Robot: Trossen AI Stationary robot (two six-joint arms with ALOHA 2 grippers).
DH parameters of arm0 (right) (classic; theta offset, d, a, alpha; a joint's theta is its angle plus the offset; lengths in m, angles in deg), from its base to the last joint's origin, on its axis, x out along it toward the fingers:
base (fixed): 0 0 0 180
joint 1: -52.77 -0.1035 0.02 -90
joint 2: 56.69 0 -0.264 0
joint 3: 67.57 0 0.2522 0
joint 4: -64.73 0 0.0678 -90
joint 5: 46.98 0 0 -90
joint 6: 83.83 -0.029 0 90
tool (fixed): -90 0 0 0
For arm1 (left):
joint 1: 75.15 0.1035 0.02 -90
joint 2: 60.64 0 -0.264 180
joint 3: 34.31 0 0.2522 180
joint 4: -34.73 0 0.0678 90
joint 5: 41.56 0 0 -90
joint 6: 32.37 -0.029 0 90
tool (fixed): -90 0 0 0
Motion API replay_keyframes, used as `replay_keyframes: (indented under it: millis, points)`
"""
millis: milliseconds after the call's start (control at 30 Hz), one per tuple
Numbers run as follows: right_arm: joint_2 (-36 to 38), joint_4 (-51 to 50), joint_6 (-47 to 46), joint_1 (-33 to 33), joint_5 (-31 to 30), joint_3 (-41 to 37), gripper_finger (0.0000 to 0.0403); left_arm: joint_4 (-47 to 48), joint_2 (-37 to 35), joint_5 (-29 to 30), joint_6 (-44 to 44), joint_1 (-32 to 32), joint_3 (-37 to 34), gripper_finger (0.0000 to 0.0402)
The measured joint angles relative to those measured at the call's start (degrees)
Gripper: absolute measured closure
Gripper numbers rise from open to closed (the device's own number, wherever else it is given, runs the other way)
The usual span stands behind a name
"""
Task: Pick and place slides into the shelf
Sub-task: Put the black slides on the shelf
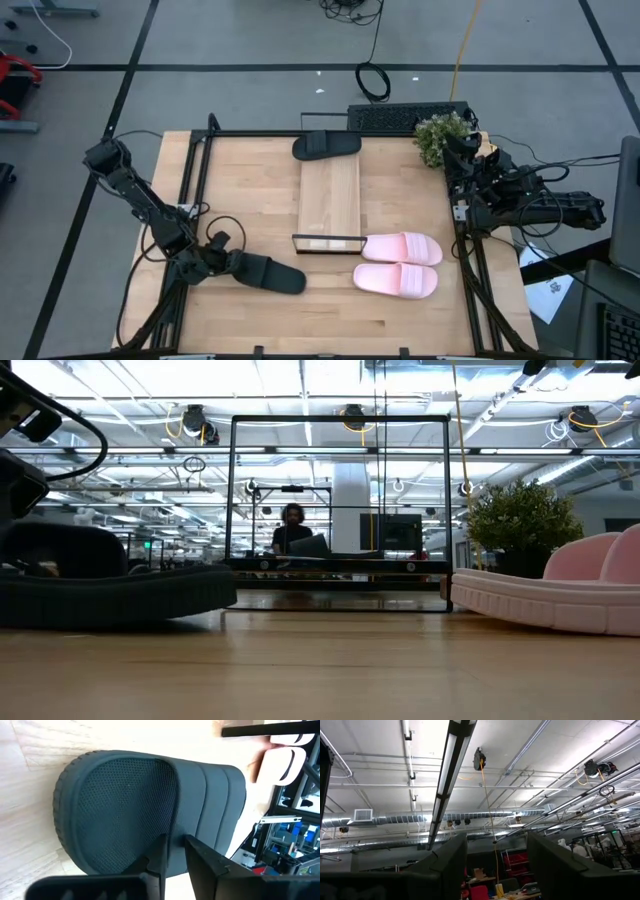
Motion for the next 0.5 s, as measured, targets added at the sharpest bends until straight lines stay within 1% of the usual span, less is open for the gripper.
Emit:
replay_keyframes:
  millis: [267, 500]
  points:
    - [0.0, 0.4, 0.0, 0.0, 0.0, 0.0, 0.0206, -1.0, 0.0, 2.5, -0.5, 0.0, 0.0, 0.0294]
    - [0.0, 0.6, 0.0, 0.0, 0.1, 0.0, 0.0206, -0.9, 0.0, 1.8, -0.7, 0.0, 0.0, 0.0289]
